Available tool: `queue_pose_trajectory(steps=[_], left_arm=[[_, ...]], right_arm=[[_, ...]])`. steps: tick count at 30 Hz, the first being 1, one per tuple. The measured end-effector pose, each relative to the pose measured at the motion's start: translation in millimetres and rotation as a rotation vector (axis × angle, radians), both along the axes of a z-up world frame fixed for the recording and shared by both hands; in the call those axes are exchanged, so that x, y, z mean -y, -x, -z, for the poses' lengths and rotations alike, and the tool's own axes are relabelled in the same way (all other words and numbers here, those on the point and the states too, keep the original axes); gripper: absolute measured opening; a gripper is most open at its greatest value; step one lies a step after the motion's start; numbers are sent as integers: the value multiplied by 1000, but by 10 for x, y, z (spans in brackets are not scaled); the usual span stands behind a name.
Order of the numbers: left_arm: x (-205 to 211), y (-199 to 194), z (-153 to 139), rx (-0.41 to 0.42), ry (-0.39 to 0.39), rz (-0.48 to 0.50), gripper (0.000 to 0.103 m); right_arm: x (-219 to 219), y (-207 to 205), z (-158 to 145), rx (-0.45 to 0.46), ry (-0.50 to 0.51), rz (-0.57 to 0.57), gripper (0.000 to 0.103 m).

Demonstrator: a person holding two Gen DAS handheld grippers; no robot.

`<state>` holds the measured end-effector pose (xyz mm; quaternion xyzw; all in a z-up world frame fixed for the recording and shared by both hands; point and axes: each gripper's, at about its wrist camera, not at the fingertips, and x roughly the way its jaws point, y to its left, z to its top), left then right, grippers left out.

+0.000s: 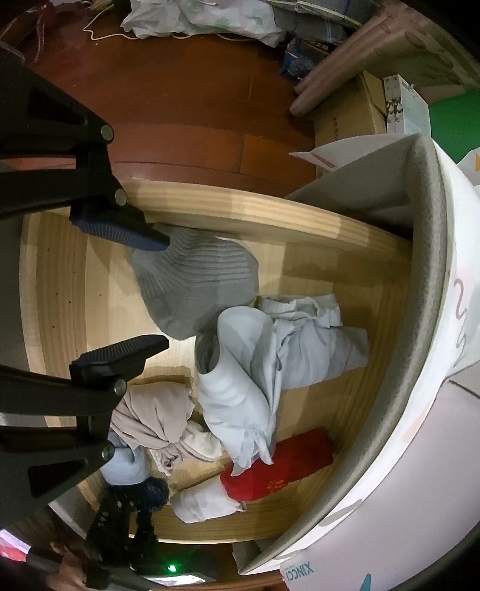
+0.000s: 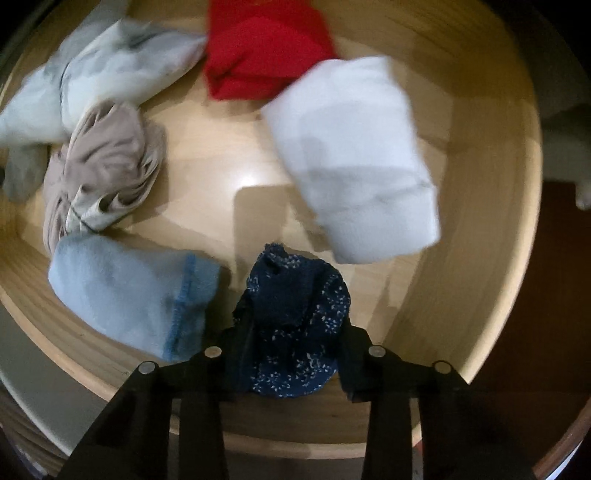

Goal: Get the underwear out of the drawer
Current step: 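Lower the left gripper onto the grey knit item and close it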

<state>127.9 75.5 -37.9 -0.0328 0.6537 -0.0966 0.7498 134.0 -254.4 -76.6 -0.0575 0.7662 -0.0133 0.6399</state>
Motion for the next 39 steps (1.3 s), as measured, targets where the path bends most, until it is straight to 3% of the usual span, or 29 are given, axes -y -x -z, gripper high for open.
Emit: queue_pose_trajectory(steps=[7, 15, 26, 32, 33, 36, 39], left_arm=[[2, -27, -5, -5, 1, -15, 48], [68, -148, 50, -56, -13, -13, 51], [270, -319, 270, -93, -95, -4, 59], [493, -358, 371, -78, -196, 48, 65], [553, -350, 404, -77, -212, 63, 66], [651, -348, 459, -68, -258, 92, 66], [658, -360, 469, -69, -257, 79, 63]], right_arm=[[189, 143, -145, 39, -42, 53, 33], [490, 389, -27, 77, -92, 96, 34], [340, 352, -47, 75, -96, 80, 35], [218, 343, 68, 74, -108, 97, 35], [323, 330, -28, 74, -110, 96, 36], [349, 330, -48, 72, -117, 97, 36], [358, 326, -64, 72, -118, 95, 36]])
